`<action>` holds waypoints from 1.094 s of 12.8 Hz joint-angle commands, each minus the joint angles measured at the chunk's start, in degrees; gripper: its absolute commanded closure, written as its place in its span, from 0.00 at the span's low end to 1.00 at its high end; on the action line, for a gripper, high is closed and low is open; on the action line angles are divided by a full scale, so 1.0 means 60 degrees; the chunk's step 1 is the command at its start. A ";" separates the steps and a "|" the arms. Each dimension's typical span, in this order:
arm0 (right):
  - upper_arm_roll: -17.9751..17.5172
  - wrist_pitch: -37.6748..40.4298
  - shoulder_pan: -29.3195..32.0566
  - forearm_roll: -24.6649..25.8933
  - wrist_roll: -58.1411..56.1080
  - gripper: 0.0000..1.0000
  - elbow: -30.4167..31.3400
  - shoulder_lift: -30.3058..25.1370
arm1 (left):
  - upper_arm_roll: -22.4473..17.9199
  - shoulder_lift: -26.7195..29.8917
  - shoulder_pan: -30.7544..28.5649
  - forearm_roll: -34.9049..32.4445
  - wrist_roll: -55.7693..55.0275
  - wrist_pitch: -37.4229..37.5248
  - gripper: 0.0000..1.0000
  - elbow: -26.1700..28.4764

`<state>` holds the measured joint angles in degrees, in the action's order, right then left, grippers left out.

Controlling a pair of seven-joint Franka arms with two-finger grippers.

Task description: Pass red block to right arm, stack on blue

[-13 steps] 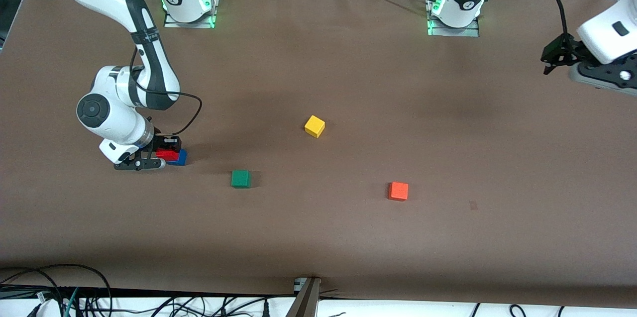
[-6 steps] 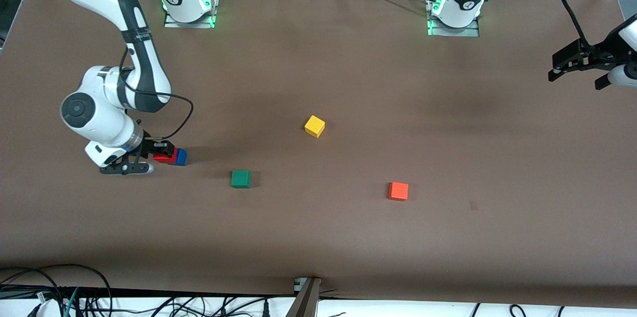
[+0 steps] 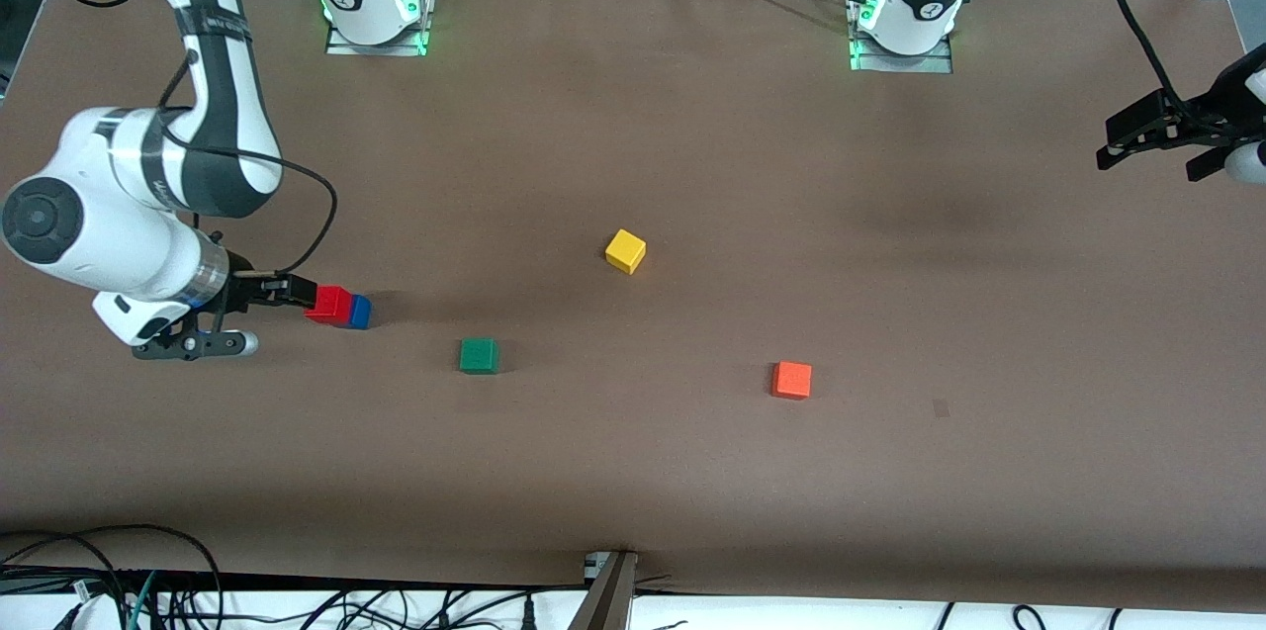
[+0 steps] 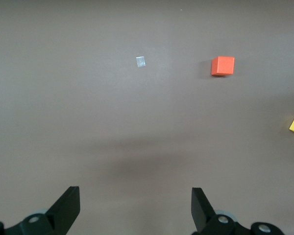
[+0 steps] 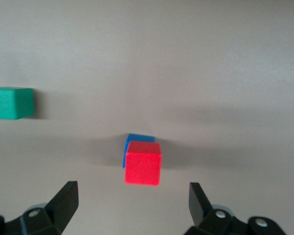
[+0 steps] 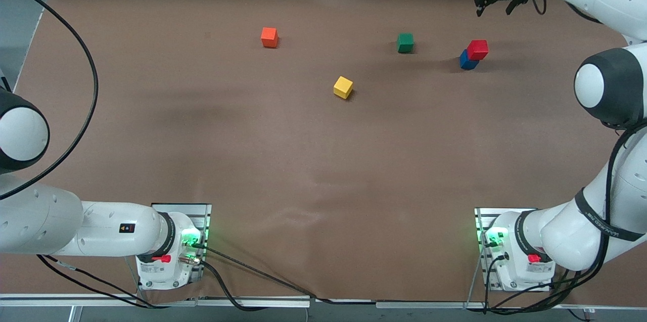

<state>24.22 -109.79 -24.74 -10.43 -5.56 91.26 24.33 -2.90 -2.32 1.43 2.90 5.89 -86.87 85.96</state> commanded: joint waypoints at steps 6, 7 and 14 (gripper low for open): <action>0.0329 0.4612 0.0080 0.0024 0.0150 0.00 -0.2669 -0.0569 | -0.0161 0.0094 0.0201 -0.0030 -0.0001 -0.0082 0.00 0.0117; 0.0329 0.5096 0.0094 0.0111 0.0136 0.00 -0.2888 -0.0584 | -0.0175 0.0094 0.0201 -0.0044 0.0014 -0.0097 0.00 0.0102; -0.1596 0.5729 0.1612 0.0766 0.0033 0.00 -0.2234 -0.2748 | -0.0278 -0.0067 -0.0033 -0.0059 0.0161 -0.0097 0.00 -0.0249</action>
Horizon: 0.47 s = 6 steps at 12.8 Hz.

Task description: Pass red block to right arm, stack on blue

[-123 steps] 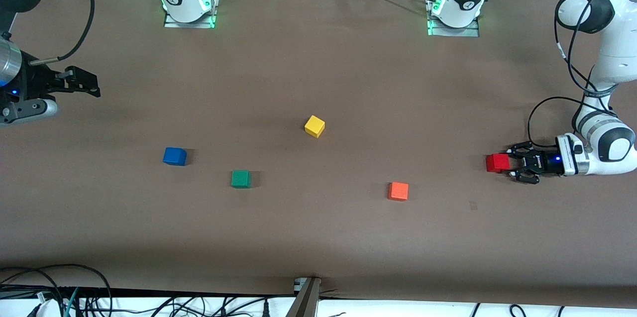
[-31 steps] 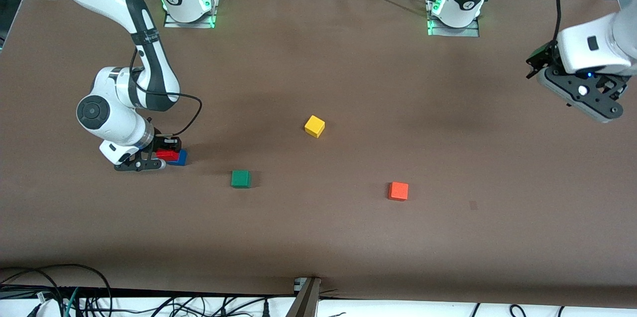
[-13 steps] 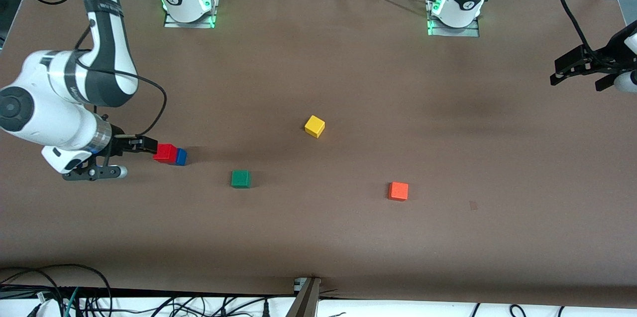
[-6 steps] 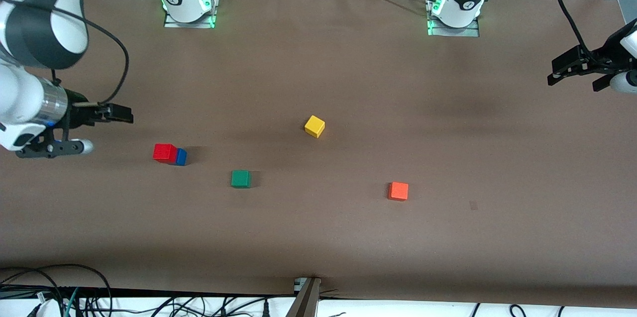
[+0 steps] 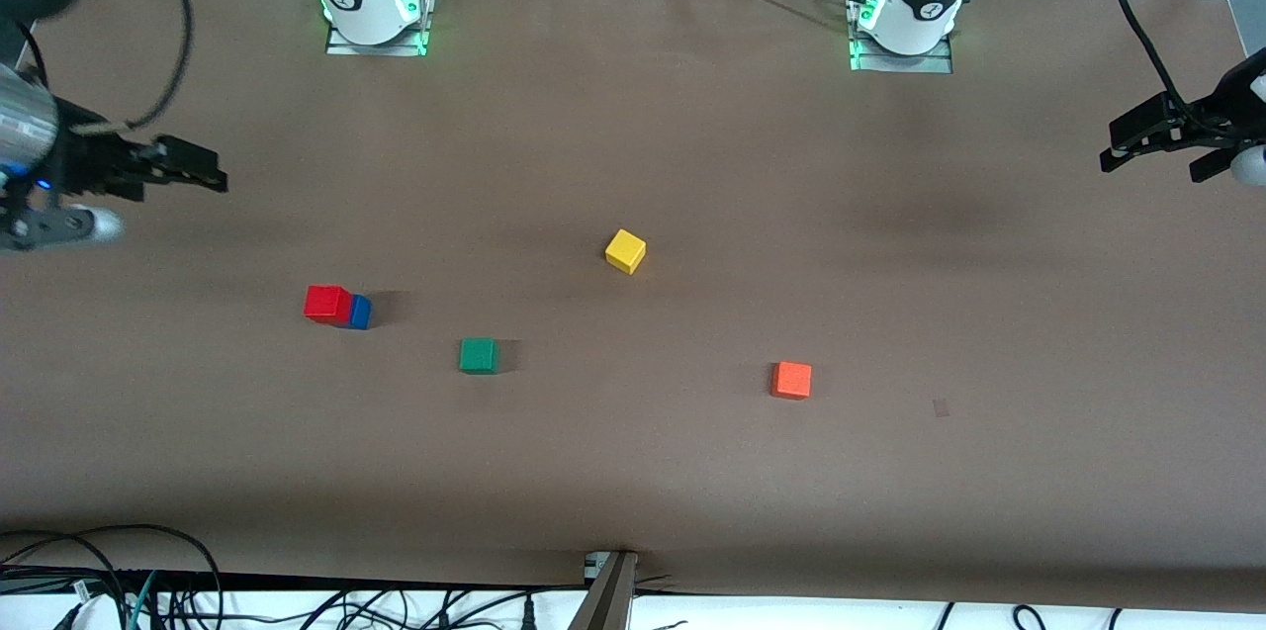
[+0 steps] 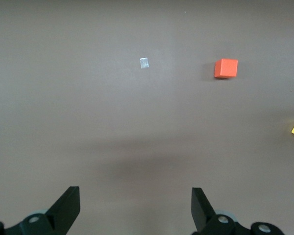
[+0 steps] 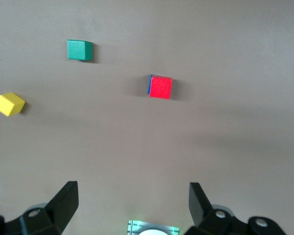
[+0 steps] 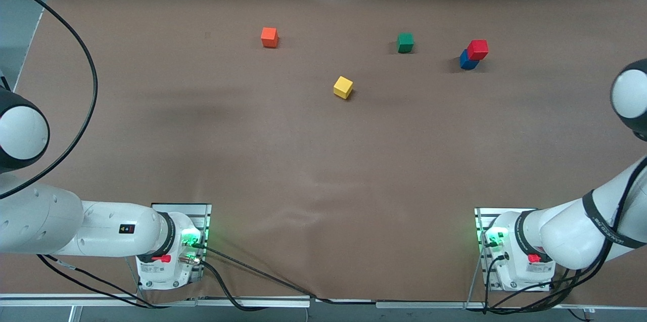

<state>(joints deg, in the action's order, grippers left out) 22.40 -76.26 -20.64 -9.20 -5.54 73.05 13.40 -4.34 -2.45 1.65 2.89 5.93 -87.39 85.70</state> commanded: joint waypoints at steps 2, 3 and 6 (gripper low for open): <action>-0.2455 0.0244 0.1417 0.1472 0.0029 0.00 0.1110 -0.1543 | 0.0005 -0.0105 -0.0069 -0.0042 0.0154 0.0019 0.00 -0.0191; -0.2619 0.0273 0.1418 0.1563 0.0029 0.00 0.1198 -0.1661 | 0.0064 -0.0105 -0.0069 -0.0115 0.0140 0.0048 0.00 -0.0176; -0.2635 0.0332 0.1389 0.1578 0.0044 0.00 0.1505 -0.1852 | 0.0050 -0.0105 -0.0069 -0.0423 0.0140 0.0078 0.00 -0.0133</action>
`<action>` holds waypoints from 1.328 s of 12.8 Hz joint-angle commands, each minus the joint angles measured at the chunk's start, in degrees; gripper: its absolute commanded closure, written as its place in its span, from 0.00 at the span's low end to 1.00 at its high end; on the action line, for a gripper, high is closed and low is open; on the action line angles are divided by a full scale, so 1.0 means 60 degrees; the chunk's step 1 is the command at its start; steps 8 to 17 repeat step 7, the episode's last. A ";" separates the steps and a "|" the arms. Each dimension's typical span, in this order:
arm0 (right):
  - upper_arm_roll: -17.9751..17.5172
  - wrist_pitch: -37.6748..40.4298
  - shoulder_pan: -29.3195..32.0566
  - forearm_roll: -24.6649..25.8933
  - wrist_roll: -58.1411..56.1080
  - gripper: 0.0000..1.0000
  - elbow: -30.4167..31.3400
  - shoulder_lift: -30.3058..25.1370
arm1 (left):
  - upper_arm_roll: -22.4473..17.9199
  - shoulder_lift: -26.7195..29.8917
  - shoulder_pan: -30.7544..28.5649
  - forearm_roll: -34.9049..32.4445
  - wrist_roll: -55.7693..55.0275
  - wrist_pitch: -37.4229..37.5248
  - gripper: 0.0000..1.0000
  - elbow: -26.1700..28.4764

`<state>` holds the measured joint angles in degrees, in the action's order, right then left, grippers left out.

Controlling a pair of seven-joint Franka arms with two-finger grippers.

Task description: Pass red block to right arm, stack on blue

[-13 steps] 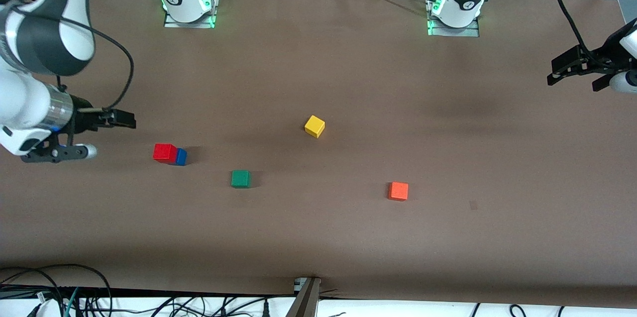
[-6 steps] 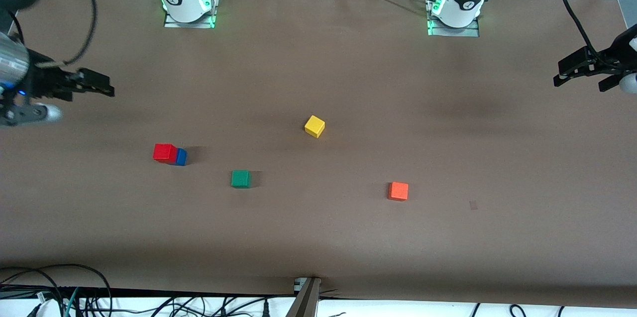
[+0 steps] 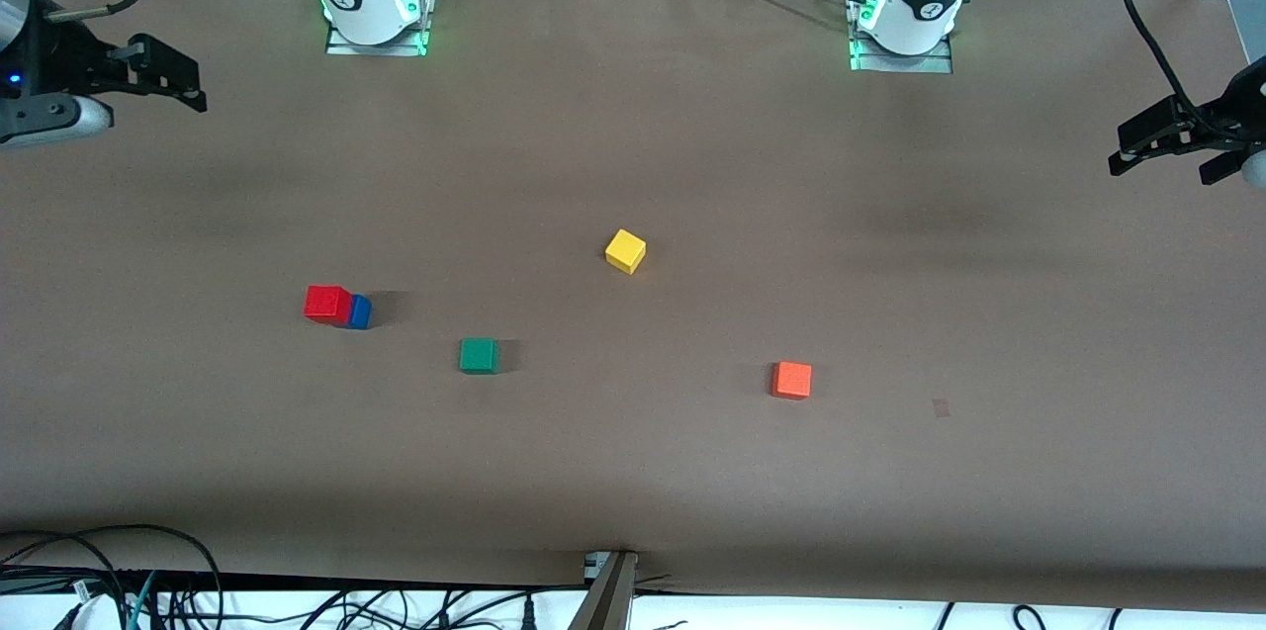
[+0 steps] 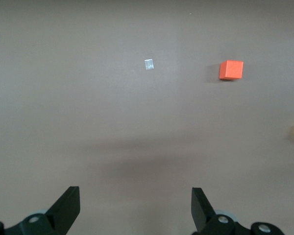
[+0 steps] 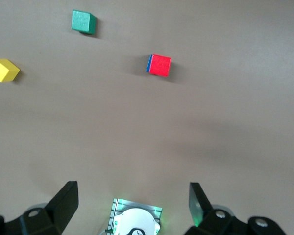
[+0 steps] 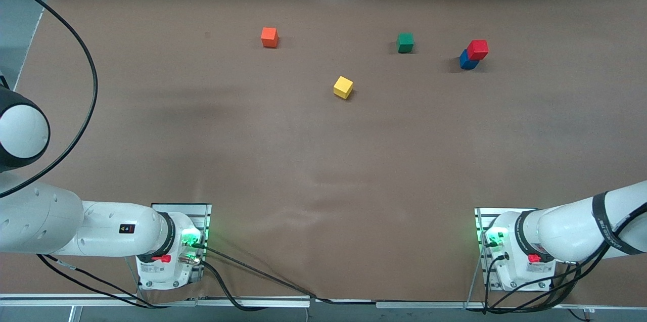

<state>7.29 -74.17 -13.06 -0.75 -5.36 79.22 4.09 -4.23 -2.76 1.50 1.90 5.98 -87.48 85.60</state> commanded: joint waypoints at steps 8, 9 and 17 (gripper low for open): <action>-0.0043 -0.0031 0.0169 0.0213 -0.0014 0.00 -0.0094 0.0286 | 0.0031 -0.0097 -0.0045 -0.0273 0.0146 0.0064 0.00 -0.0145; -0.0043 -0.0031 0.0169 0.0213 -0.0014 0.00 -0.0094 0.0286 | 0.0031 -0.0097 -0.0045 -0.0273 0.0146 0.0064 0.00 -0.0145; -0.0043 -0.0031 0.0169 0.0213 -0.0014 0.00 -0.0094 0.0286 | 0.0031 -0.0097 -0.0045 -0.0273 0.0146 0.0064 0.00 -0.0145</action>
